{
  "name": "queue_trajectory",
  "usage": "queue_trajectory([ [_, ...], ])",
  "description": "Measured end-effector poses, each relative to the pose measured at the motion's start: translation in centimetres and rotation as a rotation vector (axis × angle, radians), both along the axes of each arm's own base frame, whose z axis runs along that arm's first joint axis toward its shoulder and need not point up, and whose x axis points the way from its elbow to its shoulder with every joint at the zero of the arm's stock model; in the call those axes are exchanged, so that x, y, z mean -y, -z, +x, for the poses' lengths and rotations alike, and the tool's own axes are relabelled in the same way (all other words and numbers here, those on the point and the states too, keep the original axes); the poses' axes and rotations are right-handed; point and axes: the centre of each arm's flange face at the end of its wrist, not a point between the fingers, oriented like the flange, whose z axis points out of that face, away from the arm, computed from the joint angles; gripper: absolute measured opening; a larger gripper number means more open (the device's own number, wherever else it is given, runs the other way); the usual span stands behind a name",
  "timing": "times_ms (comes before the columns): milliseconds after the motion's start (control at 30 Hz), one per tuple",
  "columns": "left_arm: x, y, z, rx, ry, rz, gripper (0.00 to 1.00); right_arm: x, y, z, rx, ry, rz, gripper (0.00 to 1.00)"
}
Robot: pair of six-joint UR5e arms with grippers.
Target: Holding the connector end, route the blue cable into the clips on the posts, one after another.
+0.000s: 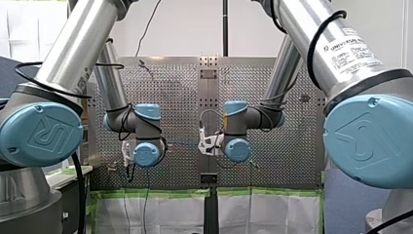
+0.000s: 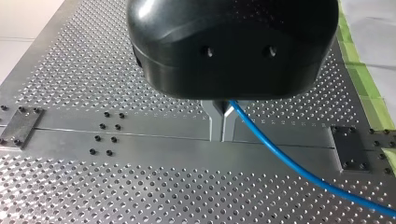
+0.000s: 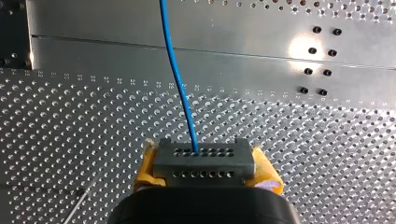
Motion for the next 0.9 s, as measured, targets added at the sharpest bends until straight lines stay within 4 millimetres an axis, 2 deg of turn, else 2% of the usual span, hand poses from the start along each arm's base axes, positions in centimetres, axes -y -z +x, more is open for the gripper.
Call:
queue_trajectory([
  [367,0.1,-0.1,0.0,0.002,0.001,0.0,0.0,-0.1,0.2,0.0,-0.006,-0.001,0.003,0.0],
  [733,0.1,-0.1,0.0,0.003,0.002,0.0,0.0,-1.0,4.8,-0.7,-0.088,-0.005,0.071,0.0],
  [900,0.0,0.0,0.0,0.0,0.002,0.003,0.0,-1.2,5.9,-0.9,-0.103,-0.005,0.085,0.0],
])
